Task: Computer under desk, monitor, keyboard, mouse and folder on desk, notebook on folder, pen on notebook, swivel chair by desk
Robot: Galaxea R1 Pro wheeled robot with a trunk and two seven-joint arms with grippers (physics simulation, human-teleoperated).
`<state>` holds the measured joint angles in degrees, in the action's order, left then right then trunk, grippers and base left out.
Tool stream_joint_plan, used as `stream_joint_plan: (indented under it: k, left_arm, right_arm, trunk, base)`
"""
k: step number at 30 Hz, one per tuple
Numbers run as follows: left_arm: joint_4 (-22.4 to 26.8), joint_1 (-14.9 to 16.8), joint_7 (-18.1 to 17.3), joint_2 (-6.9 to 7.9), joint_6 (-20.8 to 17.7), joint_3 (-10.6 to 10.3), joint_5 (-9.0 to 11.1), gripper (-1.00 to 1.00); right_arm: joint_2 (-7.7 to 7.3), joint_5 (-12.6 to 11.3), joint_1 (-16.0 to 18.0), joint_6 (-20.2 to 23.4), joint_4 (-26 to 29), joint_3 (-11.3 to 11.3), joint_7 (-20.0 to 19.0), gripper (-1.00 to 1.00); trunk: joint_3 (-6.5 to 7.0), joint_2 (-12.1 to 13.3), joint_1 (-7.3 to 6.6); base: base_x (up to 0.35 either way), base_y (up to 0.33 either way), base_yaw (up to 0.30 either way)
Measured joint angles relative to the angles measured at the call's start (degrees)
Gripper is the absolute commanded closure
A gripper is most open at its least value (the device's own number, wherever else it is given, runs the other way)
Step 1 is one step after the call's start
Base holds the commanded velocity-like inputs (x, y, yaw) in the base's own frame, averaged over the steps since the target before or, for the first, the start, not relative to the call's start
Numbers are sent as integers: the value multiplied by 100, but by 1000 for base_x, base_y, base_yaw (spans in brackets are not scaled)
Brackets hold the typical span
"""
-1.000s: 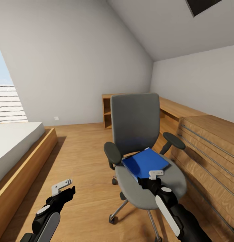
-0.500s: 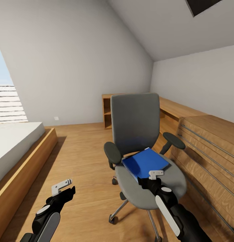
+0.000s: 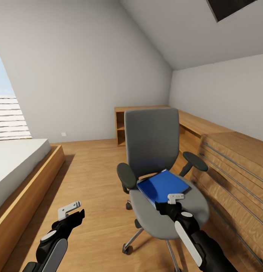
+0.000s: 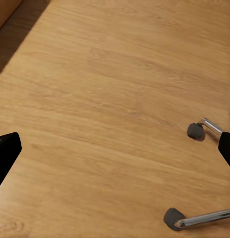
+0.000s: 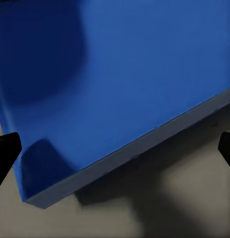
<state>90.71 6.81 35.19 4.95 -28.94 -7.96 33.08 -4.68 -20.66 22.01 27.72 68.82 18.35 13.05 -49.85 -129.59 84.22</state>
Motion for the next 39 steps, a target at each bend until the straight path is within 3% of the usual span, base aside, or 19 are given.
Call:
stream_joint_plan:
  k: [12, 27, 39]
  left_arm:
    - [0, 1, 0, 0, 0, 0, 6, -100]
    - [-66, 1, 0, 0, 3, -1, 0, -100]
    - [-86, 0, 0, 0, 10, -7, -1, -100]
  right_arm:
    - [-3, 0, 0, 0, 5, 0, 0, -100]
    - [-9, -1, 0, 0, 24, -2, 0, -100]
    - [-9, -1, 0, 0, 20, -7, 0, -100]
  trunk:
    - [215, 481, -264]
    - [216, 483, -264]
    - [216, 483, -265]
  base:
    - [0, 0, 0]
    - [0, 0, 0]
    - [164, 0, 0]
